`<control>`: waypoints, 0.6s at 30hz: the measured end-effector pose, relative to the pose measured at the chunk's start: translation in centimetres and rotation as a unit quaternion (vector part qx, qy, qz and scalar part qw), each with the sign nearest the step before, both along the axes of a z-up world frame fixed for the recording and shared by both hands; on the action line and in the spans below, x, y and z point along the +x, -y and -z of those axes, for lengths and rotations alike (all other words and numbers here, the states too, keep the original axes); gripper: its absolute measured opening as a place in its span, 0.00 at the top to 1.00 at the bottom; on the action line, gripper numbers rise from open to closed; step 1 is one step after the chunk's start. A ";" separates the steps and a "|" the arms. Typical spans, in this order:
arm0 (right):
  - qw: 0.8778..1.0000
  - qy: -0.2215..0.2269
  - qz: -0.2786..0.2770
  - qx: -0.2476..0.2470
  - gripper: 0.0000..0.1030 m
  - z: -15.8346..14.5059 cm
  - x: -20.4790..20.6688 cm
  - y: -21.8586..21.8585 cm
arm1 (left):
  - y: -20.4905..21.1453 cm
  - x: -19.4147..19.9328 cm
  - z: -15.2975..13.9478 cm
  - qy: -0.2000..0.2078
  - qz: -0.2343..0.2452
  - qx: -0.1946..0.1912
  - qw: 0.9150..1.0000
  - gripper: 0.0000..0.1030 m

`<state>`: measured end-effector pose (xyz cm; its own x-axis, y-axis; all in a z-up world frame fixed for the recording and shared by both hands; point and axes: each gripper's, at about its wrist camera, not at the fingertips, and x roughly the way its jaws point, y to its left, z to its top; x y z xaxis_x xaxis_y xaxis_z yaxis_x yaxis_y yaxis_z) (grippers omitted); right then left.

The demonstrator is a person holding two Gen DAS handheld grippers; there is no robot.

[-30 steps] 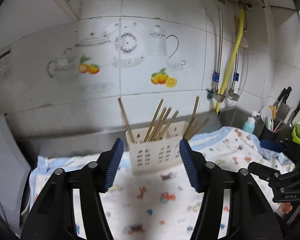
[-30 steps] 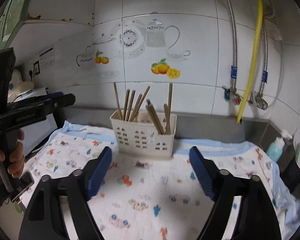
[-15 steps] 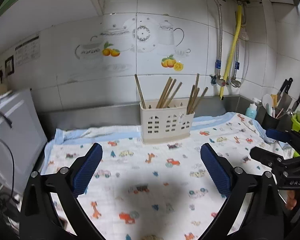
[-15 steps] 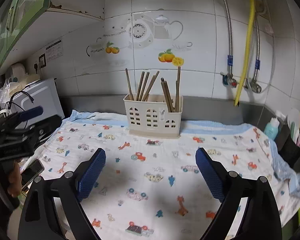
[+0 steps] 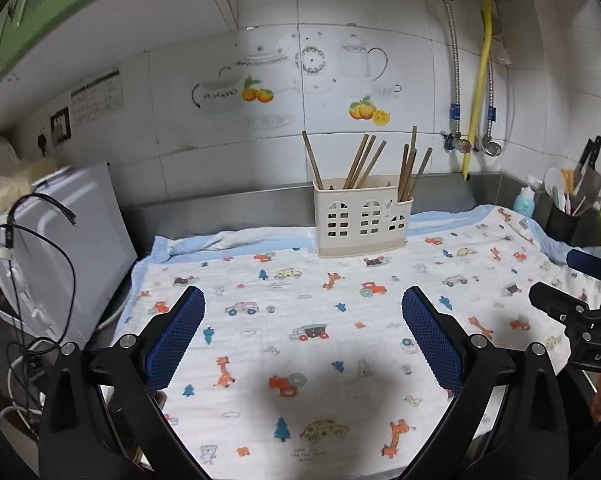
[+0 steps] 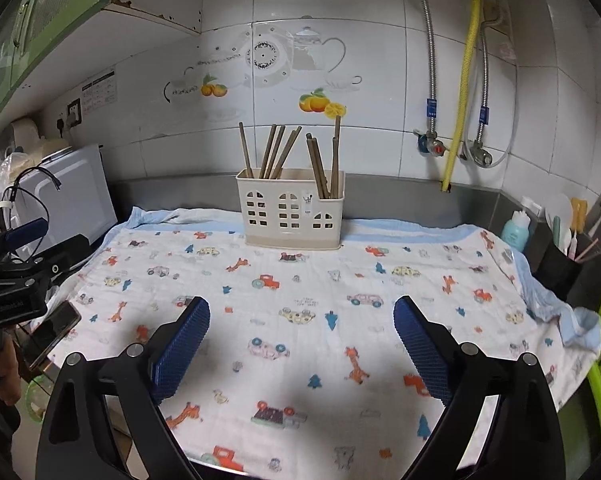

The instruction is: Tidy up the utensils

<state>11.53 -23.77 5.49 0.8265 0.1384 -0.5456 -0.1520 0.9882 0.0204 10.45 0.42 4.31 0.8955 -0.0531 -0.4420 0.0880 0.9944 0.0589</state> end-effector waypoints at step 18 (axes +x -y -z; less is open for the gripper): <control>1.000 0.015 -0.005 0.003 0.12 -0.7 -4.3 -0.4 | -1.5 -4.8 0.4 -0.003 0.002 -0.034 0.999 0.05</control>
